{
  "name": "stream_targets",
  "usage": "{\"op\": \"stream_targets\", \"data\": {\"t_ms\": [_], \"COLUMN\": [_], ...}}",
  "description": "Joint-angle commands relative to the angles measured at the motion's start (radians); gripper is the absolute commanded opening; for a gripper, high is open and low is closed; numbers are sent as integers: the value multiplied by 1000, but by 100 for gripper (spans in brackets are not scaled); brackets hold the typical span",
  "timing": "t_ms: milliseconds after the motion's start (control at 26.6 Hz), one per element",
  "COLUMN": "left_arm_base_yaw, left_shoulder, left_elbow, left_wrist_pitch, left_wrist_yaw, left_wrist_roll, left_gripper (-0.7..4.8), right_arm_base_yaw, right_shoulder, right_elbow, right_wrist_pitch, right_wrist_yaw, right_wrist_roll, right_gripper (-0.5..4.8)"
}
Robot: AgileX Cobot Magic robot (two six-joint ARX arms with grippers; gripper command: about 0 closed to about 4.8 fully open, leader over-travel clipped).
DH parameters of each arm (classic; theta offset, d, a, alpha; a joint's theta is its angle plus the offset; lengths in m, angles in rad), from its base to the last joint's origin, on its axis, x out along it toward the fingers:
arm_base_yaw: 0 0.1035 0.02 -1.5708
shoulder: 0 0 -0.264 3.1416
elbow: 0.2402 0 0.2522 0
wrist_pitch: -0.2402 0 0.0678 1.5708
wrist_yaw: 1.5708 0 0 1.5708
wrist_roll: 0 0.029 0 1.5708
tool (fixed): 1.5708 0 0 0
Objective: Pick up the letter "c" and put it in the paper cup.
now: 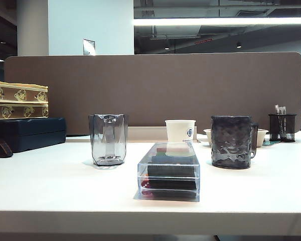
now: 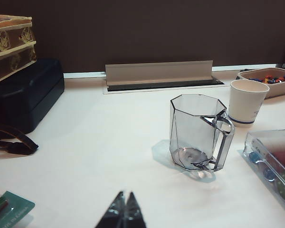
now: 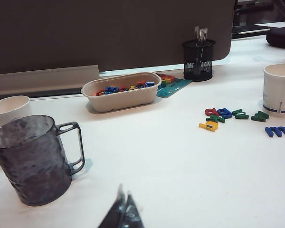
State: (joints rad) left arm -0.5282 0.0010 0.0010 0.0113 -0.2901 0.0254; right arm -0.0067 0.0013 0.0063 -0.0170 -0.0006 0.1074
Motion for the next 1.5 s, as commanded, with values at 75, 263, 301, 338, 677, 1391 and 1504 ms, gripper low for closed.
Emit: {"op": "stream_targets", "data": {"t_ms": [75,263,301,338,677,1391,1504], "left_arm_base_yaw": [1,1,1,1,1,16,93], "left_shoulder": [1,0,0,0,1,1,1], "left_elbow": [4,4,4,4,4,4,4], "left_wrist_pitch": [14,26,26,22,-84,-75,-56], "left_wrist_yaw": [23,23,23,21,21,23,91], "left_wrist_roll": [1,14,21,27,26,26,23], "left_gripper": [-6,-6,-6,-6,-6,-6,-6], "right_arm_base_yaw": [0,0,0,0,0,0,0], "right_shoulder": [0,0,0,0,0,0,0], "right_elbow": [-7,-7,-7,-7,-7,-7,-7], "right_wrist_pitch": [13,13,13,13,13,13,13], "right_wrist_yaw": [-1,-1,-1,-1,-1,-1,-1], "right_wrist_roll": [1,1,1,1,1,1,1], "right_gripper": [-1,-1,-1,-1,-1,-1,-1]}}
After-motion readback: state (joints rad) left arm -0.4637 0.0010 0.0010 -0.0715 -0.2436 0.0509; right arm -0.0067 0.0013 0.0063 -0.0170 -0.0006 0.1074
